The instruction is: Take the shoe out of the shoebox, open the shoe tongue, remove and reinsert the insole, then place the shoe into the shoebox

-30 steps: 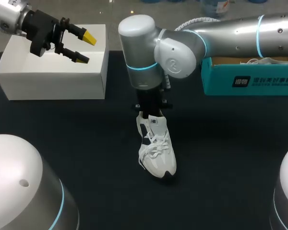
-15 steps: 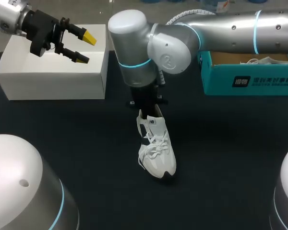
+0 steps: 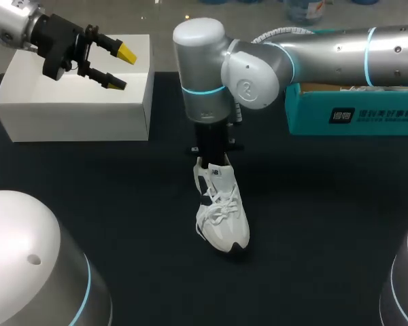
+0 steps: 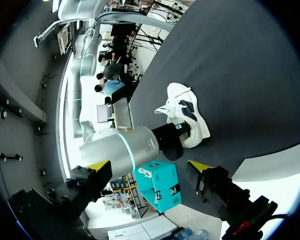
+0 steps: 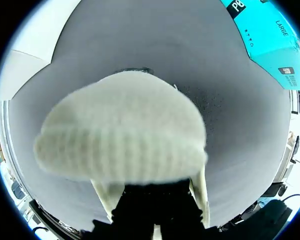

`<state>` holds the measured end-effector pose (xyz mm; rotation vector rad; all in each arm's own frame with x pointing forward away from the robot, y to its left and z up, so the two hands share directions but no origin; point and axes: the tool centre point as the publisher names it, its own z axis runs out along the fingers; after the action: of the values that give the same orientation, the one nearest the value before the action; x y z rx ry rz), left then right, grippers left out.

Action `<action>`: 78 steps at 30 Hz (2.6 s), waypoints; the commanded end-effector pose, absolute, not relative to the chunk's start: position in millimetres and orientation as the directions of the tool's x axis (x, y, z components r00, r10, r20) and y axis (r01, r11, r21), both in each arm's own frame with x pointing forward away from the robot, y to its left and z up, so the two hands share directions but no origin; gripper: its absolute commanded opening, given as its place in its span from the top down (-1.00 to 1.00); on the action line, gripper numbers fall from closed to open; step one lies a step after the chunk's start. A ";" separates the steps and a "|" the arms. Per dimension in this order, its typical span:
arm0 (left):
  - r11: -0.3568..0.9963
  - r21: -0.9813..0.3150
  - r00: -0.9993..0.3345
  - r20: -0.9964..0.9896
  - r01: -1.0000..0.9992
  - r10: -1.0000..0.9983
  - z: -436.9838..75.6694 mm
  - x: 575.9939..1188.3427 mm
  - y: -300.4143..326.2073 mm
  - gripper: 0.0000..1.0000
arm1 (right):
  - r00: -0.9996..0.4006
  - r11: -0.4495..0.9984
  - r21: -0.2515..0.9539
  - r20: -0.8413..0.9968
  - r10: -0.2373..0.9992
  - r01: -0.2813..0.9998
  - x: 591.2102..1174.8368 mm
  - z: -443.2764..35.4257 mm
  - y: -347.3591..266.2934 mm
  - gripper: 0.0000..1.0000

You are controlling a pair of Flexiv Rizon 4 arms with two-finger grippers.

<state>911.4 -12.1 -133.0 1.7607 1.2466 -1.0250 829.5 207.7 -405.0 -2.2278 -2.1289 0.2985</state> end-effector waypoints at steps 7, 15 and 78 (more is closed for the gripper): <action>-0.258 0.118 0.211 -0.903 0.959 0.374 -132.6 910.6 -12.0 -1.00 | 0.022 -0.038 -0.206 -0.079 0.997 0.978 829.7 -384.8 209.1 1.00; -0.258 0.118 0.211 -0.903 0.959 0.374 -132.6 910.6 -12.0 -1.00 | -0.027 0.001 -0.302 -0.081 0.996 0.953 830.3 -369.5 212.5 1.00; -0.258 0.118 0.211 -0.903 0.959 0.374 -132.6 910.6 -12.0 -1.00 | 0.020 -0.080 -0.443 -0.138 0.990 0.893 791.3 -340.5 209.5 -1.00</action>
<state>911.4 -12.1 -133.0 1.7606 1.2467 -1.0250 797.1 214.7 -345.1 -2.0502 -1.9538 0.6335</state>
